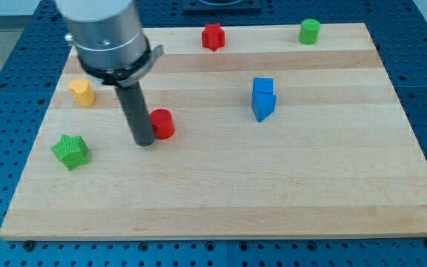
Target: Push the red star above the red circle
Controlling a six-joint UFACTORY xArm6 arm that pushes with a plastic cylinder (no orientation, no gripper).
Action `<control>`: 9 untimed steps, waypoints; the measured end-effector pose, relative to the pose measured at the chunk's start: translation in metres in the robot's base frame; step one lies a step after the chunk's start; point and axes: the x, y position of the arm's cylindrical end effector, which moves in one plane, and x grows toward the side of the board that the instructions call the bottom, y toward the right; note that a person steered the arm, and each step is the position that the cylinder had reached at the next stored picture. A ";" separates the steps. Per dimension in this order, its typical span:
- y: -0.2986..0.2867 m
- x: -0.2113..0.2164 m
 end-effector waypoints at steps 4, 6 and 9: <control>-0.017 -0.121; 0.173 -0.166; 0.151 -0.282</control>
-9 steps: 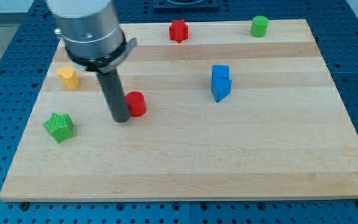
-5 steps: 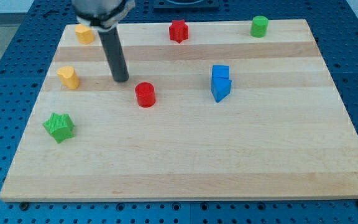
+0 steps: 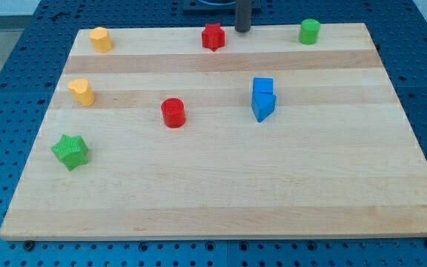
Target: Push the red star above the red circle
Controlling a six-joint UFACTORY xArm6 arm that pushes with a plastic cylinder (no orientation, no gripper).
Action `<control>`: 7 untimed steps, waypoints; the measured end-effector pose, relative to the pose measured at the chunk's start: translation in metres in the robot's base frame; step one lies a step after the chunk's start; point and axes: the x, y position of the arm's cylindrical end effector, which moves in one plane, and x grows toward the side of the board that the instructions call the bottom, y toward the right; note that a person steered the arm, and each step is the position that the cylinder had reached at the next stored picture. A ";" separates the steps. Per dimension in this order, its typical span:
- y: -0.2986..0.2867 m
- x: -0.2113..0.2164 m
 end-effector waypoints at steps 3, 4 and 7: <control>-0.057 0.001; -0.056 0.005; -0.076 0.059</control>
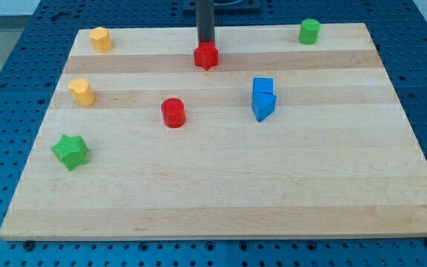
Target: Push the red star above the red circle
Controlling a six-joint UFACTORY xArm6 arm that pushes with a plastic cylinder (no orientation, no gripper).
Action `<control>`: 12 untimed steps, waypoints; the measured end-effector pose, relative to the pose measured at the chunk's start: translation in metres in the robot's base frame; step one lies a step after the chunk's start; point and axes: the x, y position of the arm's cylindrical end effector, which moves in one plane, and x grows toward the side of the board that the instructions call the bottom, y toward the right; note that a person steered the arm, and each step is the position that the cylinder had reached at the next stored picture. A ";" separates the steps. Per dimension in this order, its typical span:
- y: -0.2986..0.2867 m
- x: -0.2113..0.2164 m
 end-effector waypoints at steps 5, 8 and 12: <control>0.050 0.046; 0.005 0.103; 0.012 0.125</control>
